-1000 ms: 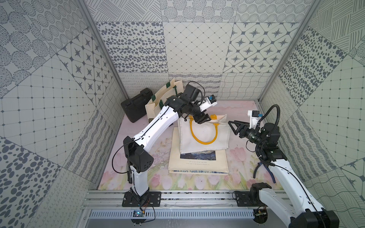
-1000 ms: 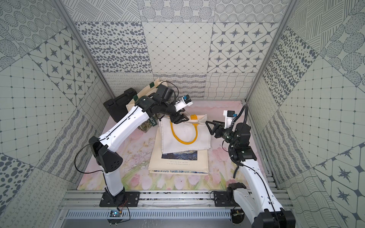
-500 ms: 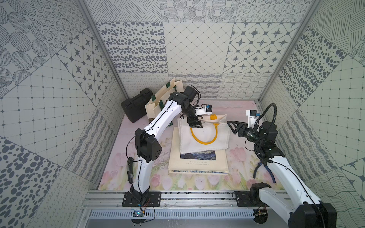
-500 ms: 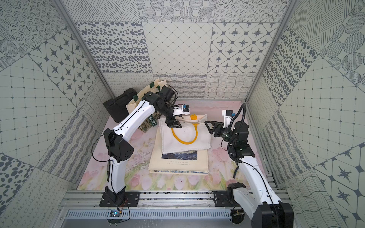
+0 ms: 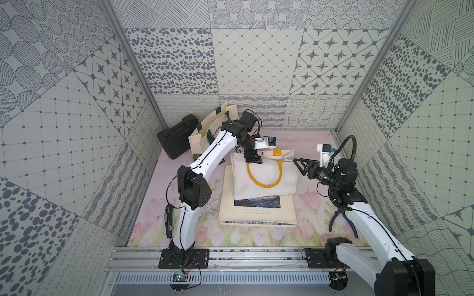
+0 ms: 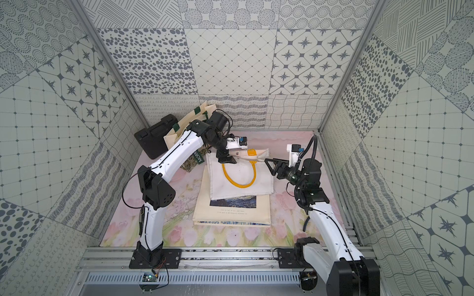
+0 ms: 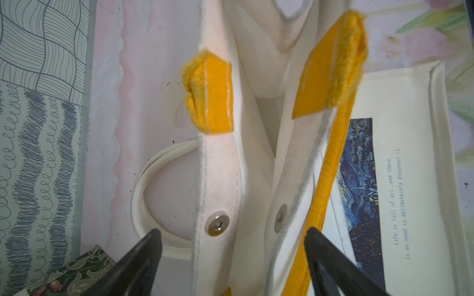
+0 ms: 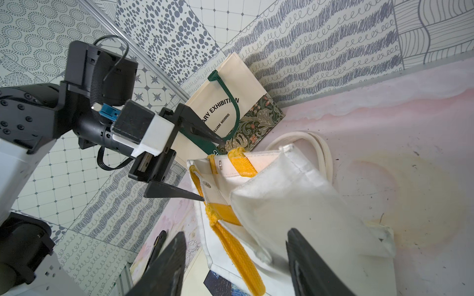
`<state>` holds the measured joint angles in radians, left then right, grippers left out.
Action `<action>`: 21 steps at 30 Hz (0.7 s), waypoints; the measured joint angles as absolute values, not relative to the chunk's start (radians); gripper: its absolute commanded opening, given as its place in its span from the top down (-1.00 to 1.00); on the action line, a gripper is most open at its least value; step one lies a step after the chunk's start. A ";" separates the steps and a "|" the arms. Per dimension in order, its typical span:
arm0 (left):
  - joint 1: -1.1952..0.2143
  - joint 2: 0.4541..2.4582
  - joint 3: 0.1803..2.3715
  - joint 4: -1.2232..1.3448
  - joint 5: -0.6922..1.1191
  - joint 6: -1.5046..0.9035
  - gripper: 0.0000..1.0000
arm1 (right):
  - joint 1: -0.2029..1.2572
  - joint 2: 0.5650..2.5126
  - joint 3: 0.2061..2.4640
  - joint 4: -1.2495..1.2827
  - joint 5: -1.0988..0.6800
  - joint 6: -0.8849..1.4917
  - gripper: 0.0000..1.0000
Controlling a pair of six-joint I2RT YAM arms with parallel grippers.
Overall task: Put away the canvas bag
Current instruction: Pick up the canvas bag from the center of the board.
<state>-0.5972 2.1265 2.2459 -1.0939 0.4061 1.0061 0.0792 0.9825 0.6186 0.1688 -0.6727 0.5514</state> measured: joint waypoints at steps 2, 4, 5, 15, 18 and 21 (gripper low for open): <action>-0.597 2.126 2.239 -1.080 0.402 1.008 -0.77 | 0.079 0.984 0.615 0.170 -0.673 0.552 -0.27; -0.597 2.136 2.239 -1.076 0.402 1.012 -0.77 | 0.079 0.988 0.614 0.169 -0.673 0.553 -0.26; -0.597 2.143 2.243 -1.077 0.403 1.013 -0.77 | 0.079 0.989 0.614 0.169 -0.673 0.553 -0.26; -0.598 2.224 2.337 -1.114 0.464 1.012 -0.67 | 0.079 0.991 0.614 0.169 -0.673 0.553 -0.27; -0.603 2.224 2.347 -1.130 0.495 1.005 -0.61 | 0.079 0.991 0.614 0.169 -0.673 0.553 -0.26; -0.618 2.214 2.349 -1.146 0.526 0.998 -0.50 | 0.079 0.991 0.614 0.169 -0.673 0.554 -0.25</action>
<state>-0.6178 2.2135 2.3486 -1.1458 0.5259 0.9977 0.0792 0.9909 0.6144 0.1692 -0.6731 0.5537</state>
